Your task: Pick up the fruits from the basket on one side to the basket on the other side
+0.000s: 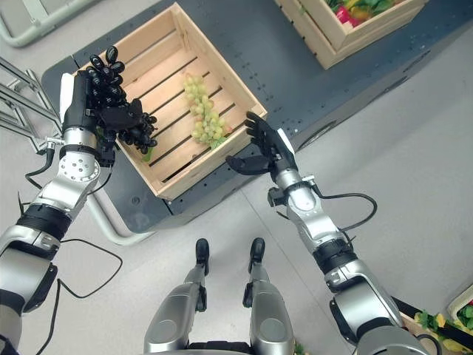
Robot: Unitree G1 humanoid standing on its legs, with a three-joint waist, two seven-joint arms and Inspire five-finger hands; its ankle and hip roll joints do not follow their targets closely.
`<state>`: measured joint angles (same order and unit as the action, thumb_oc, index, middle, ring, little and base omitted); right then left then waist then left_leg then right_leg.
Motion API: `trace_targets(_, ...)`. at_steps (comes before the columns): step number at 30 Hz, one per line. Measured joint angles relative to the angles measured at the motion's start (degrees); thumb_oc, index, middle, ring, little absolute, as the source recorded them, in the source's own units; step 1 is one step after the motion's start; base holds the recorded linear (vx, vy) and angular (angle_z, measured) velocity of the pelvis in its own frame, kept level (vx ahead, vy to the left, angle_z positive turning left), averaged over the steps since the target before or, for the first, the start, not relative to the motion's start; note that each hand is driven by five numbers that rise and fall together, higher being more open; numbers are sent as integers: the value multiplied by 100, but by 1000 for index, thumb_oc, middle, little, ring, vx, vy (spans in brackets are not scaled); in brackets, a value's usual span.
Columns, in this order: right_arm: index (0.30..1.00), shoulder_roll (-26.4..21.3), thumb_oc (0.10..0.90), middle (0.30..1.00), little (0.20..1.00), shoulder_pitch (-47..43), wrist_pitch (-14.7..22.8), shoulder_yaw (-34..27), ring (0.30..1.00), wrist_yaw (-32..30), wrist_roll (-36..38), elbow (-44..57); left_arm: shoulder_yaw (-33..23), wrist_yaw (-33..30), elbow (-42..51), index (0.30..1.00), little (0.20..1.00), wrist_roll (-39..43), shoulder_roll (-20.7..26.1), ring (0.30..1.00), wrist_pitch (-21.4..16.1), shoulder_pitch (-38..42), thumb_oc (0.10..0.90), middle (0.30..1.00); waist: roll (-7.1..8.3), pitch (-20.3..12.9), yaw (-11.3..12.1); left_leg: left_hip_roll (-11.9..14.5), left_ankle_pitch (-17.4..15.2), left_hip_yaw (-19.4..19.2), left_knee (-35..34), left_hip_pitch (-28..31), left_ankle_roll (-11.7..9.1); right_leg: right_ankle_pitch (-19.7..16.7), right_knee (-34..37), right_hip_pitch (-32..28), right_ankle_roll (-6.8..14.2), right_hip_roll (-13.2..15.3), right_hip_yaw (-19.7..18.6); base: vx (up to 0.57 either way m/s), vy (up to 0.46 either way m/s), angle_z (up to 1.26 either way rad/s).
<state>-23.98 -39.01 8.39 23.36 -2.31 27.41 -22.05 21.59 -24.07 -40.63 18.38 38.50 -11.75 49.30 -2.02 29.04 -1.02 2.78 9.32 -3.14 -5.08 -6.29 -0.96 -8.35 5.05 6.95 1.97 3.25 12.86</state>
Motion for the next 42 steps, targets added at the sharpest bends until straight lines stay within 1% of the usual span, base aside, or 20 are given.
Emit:
trace_targets(2,900,188,800,900,900,-106,-17,23,900,153,-5,336,-70,72,49,300,300,227,-63,300,-187,1,400,300,-24,-22,13,20,-37,5,-1,165,-9,24,3,-157,-9,-8,-2,80,-56,0)
trace_targets(6,900,140,800,900,900,-112,-176,224,900,419,-5,668,-148,134,156,300,300,466,-30,300,-230,2,400,300,-61,-64,10,15,-98,4,-2,361,-12,70,3,-358,-33,6,1,74,-64,0)
trace_targets(9,900,142,800,900,900,-57,-485,279,900,504,3,645,-215,261,257,300,300,616,86,300,-230,6,400,300,-64,-65,19,17,-120,2,-2,613,8,110,3,-615,-44,6,2,75,-66,1)
trace_targets(10,900,132,800,900,900,32,-570,281,900,504,9,640,-214,327,257,300,300,694,82,300,-230,2,400,300,-67,-120,21,19,-146,7,-2,682,6,135,4,-684,-25,4,8,64,-51,2)
trace_targets(11,900,119,800,900,900,145,-591,282,900,504,29,640,-217,379,272,300,300,742,85,300,-230,2,400,300,-75,-273,31,18,-176,6,-3,637,3,163,5,-643,-19,6,9,46,-37,3)
trace_targets(13,900,110,800,900,900,251,-612,281,900,505,164,640,-252,450,369,300,300,823,93,300,-233,5,400,300,-98,-429,26,14,-199,2,-3,583,18,171,3,-592,-13,11,8,72,-36,-1)
trace_targets(17,900,113,800,900,900,273,-749,279,900,507,281,643,-262,698,682,300,300,829,113,300,-231,17,400,300,-97,-434,23,19,-222,-21,-2,766,14,188,3,-764,3,6,3,103,-37,-3)
trace_targets(20,900,118,800,900,900,271,-808,272,900,507,308,648,-256,1015,922,300,300,819,112,300,-225,61,400,300,-94,-458,26,22,-268,-33,-3,909,4,225,3,-902,21,1,-6,77,-41,-2)
trace_targets(22,900,114,800,900,900,260,-812,270,900,506,462,648,-251,1225,1014,300,300,819,128,300,-219,138,400,300,-95,-458,23,23,-269,-33,-3,952,2,227,3,-944,21,0,-7,41,-30,-1)
trace_targets(28,900,113,800,900,900,247,-922,231,900,498,768,664,-126,2048,1598,300,300,713,356,300,14,288,400,300,-86,-466,33,25,-281,-32,-3,1051,4,261,3,-1034,-10,-1,-18,29,-16,0)
trace_targets(30,900,147,800,900,900,244,-1003,230,900,483,976,664,109,2381,1688,300,300,713,487,300,118,404,400,300,-87,-535,40,23,-300,-36,-4,1078,4,277,4,-1062,-4,0,-26,0,0,0)
trace_targets(33,900,175,800,900,900,208,-1031,229,900,447,1224,687,221,2640,1850,300,300,712,500,300,156,415,400,300,-81,-593,45,21,-308,-38,-4,1067,7,285,4,-1049,-2,1,-30,0,0,0)
trace_targets(34,900,199,800,900,900,167,-1056,229,900,411,1373,687,272,2743,1889,300,300,711,501,300,156,415,400,300,-81,-594,46,20,-307,-41,-3,1071,7,277,3,-1050,10,0,-34,0,0,0)
trace_targets(40,900,268,800,900,900,-54,-1107,230,900,236,1435,860,516,3316,1900,300,300,710,501,300,330,415,400,300,-81,-594,48,21,-309,-75,-3,1091,8,266,3,-1056,26,-4,-75,1,-1,-1)
trace_targets(42,900,289,800,900,900,-149,-1117,230,900,169,1582,927,523,3544,1904,300,300,712,495,300,353,415,400,300,-81,-594,46,21,-313,-98,-3,1103,11,264,3,-1056,28,-5,-104,-7,-3,-5)
